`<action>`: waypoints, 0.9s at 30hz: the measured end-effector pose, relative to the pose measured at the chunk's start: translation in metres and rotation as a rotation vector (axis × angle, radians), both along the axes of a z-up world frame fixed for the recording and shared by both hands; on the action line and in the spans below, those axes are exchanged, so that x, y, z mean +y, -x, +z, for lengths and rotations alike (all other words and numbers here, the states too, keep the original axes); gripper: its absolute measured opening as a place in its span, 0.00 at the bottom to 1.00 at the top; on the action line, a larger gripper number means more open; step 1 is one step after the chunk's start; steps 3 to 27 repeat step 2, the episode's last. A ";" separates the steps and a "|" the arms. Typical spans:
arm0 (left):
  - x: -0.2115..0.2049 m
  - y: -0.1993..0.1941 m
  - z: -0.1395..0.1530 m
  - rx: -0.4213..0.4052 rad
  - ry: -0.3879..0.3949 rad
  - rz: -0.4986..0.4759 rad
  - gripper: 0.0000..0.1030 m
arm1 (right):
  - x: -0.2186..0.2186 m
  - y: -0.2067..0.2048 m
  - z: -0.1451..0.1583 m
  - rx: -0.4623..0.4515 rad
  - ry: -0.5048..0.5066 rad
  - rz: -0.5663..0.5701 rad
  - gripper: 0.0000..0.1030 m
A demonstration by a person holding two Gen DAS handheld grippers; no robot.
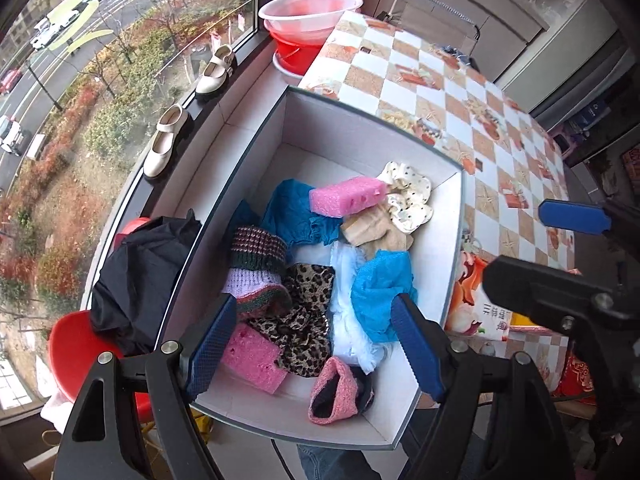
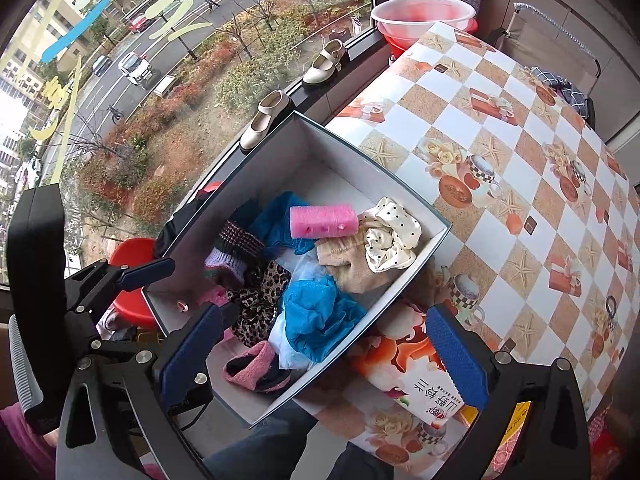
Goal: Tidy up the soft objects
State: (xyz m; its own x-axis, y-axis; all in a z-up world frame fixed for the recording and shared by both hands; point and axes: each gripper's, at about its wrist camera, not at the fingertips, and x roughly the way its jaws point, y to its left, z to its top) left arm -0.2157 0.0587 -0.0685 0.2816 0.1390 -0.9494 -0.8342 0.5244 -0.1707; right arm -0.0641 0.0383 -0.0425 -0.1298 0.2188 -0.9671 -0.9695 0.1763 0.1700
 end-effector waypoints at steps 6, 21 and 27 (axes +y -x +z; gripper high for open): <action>-0.003 0.001 0.006 -0.018 -0.028 0.000 0.79 | 0.000 0.003 0.000 -0.003 0.001 0.004 1.00; -0.003 0.001 0.006 -0.018 -0.028 0.000 0.79 | 0.000 0.003 0.000 -0.003 0.001 0.004 1.00; -0.003 0.001 0.006 -0.018 -0.028 0.000 0.79 | 0.000 0.003 0.000 -0.003 0.001 0.004 1.00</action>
